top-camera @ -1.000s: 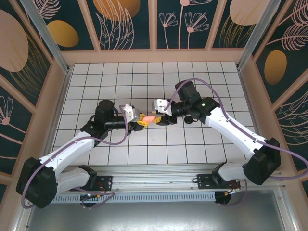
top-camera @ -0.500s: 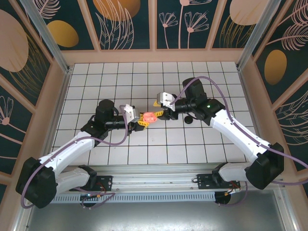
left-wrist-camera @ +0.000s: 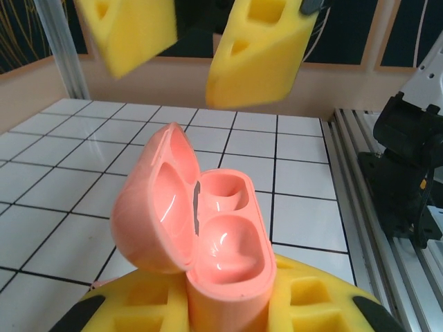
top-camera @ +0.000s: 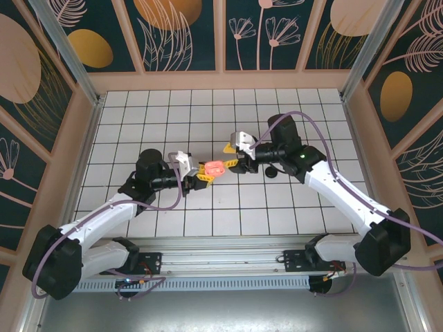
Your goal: Insert wireless bluetooth earbuds into charging case
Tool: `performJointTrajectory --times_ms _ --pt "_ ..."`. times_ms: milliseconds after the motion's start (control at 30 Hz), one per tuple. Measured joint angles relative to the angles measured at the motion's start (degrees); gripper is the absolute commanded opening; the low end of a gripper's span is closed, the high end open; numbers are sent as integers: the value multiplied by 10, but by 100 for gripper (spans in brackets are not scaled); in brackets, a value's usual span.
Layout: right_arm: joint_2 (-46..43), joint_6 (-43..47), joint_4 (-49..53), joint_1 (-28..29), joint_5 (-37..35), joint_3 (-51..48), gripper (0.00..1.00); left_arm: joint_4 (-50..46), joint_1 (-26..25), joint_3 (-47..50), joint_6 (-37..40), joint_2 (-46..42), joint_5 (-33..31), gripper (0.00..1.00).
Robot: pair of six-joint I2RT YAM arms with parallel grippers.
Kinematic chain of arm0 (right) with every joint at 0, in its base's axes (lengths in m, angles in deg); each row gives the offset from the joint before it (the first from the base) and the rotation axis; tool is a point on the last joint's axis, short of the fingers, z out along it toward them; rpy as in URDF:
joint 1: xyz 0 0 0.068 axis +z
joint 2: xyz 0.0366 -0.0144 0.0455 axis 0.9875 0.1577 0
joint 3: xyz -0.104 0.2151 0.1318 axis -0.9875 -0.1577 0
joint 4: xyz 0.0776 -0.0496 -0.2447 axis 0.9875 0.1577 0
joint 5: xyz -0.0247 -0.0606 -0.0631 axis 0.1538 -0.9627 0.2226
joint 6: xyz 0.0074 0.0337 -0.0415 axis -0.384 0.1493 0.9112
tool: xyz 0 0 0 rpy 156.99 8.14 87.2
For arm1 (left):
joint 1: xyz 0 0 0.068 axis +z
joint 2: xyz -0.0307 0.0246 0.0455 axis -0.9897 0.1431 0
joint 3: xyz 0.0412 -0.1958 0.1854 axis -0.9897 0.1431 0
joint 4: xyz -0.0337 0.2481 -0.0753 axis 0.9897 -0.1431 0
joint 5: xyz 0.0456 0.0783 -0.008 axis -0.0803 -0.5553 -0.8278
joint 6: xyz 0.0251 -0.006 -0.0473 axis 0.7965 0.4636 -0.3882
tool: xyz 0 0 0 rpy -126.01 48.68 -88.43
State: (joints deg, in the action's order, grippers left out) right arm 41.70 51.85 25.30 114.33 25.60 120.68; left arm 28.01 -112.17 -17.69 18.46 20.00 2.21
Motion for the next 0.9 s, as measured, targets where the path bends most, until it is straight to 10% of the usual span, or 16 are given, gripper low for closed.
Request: performJointTrajectory --times_ms 467,900 --pt "-28 -159 -18 -69 -86 -45 39 202 5 79 -135 114 -76 17" --pt "175 -190 89 -74 -209 44 40 365 79 137 -245 155 -85 16"
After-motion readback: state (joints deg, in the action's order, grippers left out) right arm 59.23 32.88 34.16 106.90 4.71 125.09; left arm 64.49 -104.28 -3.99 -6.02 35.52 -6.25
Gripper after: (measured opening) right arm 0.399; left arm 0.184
